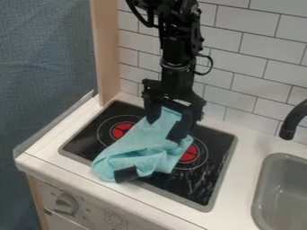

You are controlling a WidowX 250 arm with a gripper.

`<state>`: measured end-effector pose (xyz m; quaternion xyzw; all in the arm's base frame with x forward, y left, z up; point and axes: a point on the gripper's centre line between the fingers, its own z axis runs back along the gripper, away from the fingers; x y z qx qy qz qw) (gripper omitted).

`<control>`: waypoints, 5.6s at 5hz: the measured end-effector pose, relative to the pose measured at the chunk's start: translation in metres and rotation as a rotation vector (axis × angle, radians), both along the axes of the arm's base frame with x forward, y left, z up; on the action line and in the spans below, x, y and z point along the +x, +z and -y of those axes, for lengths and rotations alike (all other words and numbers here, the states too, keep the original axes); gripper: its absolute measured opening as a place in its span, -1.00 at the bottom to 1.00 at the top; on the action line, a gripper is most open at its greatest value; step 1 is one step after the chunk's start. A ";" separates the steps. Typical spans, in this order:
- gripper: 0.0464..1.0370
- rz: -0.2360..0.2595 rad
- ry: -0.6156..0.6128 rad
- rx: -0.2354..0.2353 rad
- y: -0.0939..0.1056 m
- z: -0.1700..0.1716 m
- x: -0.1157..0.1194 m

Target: Unfold the clothe from the right to left

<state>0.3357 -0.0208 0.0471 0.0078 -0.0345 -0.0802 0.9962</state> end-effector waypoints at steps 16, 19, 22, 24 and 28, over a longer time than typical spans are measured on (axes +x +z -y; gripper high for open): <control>-0.93 -0.039 0.230 0.039 -0.027 -0.080 0.050; -0.93 -0.106 0.283 0.106 -0.051 -0.164 0.062; 0.14 -0.133 0.287 0.068 -0.066 -0.173 0.056; 0.95 -0.134 0.287 0.052 -0.066 -0.171 0.056; 0.92 -0.044 0.270 -0.013 -0.022 -0.156 0.054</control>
